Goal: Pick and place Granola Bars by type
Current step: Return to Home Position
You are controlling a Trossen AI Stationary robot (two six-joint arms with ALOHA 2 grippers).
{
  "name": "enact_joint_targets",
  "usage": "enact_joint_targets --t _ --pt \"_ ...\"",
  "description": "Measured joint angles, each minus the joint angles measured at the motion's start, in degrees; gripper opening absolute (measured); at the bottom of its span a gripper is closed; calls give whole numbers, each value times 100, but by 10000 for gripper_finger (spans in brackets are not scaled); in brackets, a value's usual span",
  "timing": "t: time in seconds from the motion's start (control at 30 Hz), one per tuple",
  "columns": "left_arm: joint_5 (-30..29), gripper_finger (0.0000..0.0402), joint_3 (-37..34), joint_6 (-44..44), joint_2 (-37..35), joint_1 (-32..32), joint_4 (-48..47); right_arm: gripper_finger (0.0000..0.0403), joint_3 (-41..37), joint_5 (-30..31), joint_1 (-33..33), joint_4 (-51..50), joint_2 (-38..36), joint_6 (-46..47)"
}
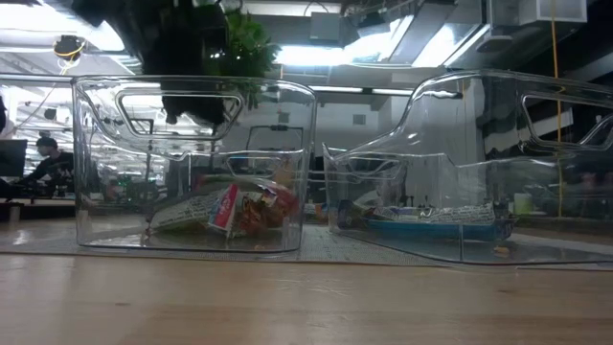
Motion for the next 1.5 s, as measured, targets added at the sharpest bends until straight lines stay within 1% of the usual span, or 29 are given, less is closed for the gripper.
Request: enact_joint_targets --t 0.13,0.2,0.3,0.37,0.47,0.53,0.67,0.8,0.9,1.03,1.17,1.37,1.4,1.5 --pt "222 138 0 -236 -479 0 -3 85 0 0 2 -14 0 6" --pt "357 145 0 -290 -795 0 -3 85 0 0 2 -59 0 13" --pt "578 152 2 -649 -1283 0 -1 85 0 2 0 -161 0 151" --pt "580 154 4 -728 -1564 -2 3 85 0 2 0 -187 0 161" --pt "502 154 4 -423 -1912 -1 -40 85 0 4 2 -156 0 157" --pt "327 154 4 -602 -2060 -12 161 85 0 100 2 -153 0 148" --pt "372 151 7 397 -2327 35 409 85 0 388 -2 -149 0 135" --pt "472 150 -142 800 -2784 401 430 85 0 400 -66 -89 0 17" --pt "861 154 -565 859 -3321 690 575 85 0 402 -79 -62 -2 14" --pt "749 154 -1350 663 -4025 911 1096 85 0 400 -76 -63 -2 2" --pt "692 150 -2419 577 -4474 995 2207 85 0 400 -76 -66 -2 5" --pt "731 148 -3918 158 -4836 1133 4132 85 0 399 -76 -66 -2 2" --pt "713 149 -4103 125 -4893 1147 4374 85 0 398 -76 -66 -2 2" --pt "471 152 -4151 214 -5068 1172 4236 85 0 393 -79 -68 -1 2"
